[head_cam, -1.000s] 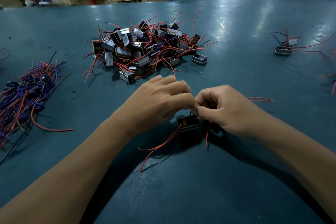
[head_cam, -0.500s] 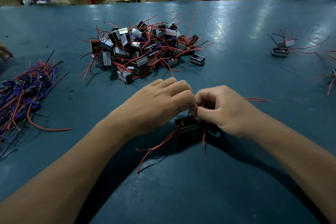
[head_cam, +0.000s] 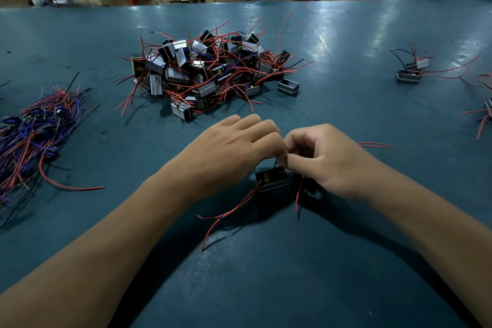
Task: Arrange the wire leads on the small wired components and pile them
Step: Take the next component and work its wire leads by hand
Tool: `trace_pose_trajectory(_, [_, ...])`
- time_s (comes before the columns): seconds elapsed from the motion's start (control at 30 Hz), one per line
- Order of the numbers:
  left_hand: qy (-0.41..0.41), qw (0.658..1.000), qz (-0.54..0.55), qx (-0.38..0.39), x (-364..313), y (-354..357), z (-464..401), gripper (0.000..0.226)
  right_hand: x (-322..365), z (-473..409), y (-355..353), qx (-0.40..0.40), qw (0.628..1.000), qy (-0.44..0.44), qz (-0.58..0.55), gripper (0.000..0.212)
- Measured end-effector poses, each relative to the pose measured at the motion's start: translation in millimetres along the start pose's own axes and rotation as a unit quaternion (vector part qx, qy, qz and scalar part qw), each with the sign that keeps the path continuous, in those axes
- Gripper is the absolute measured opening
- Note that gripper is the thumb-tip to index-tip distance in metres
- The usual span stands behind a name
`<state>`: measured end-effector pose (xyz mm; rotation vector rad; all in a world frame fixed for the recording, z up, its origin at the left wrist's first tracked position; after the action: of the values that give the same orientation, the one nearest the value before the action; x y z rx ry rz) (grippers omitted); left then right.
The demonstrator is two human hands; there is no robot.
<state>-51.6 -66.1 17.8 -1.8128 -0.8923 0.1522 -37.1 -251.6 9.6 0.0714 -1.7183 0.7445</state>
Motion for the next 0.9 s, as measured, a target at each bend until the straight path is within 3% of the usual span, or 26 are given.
trace_pose_trajectory(0.37, [-0.11,0.988,0.086,0.061,-6,1,1,0.013,5,3,6,-0.032,0.994,-0.048,0.089,0.019])
trace_pose_trajectory(0.6, [-0.063,0.997,0.011,0.051,-3,-9,-3,0.025,3,2,5,-0.028,0.996,-0.032,0.079,0.022])
trace_pose_trajectory(0.9, [-0.1,0.986,0.114,0.07,-5,-7,-3,0.006,7,4,6,-0.027,0.996,-0.035,0.081,0.021])
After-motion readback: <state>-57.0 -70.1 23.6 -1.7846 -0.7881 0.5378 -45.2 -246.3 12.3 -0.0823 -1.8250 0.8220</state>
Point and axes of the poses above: each hand's wrist, its own z-axis away from the middle knuckle, its own y-axis out of the palm, x = y × z, the point moved 2 cm from there along -z, towards the middle knuckle, and after that the axes turned 7 degrees about -z, right-handed, at the moved point
